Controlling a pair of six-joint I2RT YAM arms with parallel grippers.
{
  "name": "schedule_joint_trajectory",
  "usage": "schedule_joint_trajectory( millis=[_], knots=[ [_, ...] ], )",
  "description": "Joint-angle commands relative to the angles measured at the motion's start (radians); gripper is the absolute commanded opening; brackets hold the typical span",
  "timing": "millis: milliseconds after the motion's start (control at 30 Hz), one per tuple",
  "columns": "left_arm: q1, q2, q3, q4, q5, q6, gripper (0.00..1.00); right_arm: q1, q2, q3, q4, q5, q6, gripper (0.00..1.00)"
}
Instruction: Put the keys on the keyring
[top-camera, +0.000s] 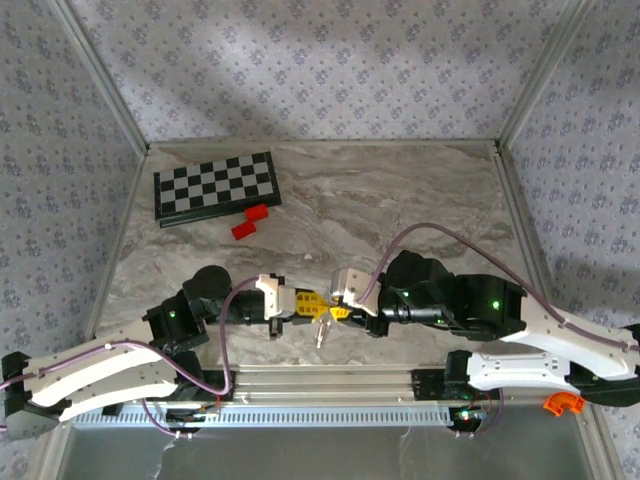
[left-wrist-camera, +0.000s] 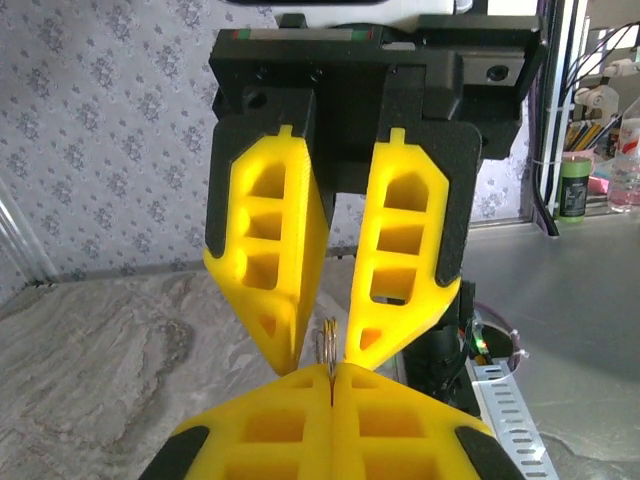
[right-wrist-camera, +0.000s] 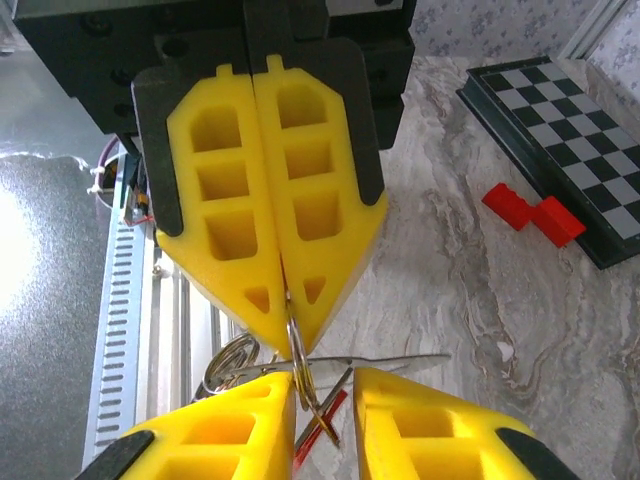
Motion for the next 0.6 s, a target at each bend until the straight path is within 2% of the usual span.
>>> schedule_joint_trajectory(
  millis=[0, 367, 567],
  knots=[
    [-0.007, -0.017, -0.003, 0.093, 0.046, -0.023, 0.00, 0.006, -0.029, -0.037, 0.050, -0.014, 0.023, 0.22],
    [-0.008, -0.009, -0.009, 0.099, 0.063, -0.042, 0.00, 0.006, -0.083, -0.096, 0.155, -0.041, 0.031, 0.17],
    [-0.008, -0.006, -0.007, 0.092, 0.065, -0.051, 0.00, 0.006, -0.080, -0.097, 0.177, -0.056, 0.031, 0.20]
  ],
)
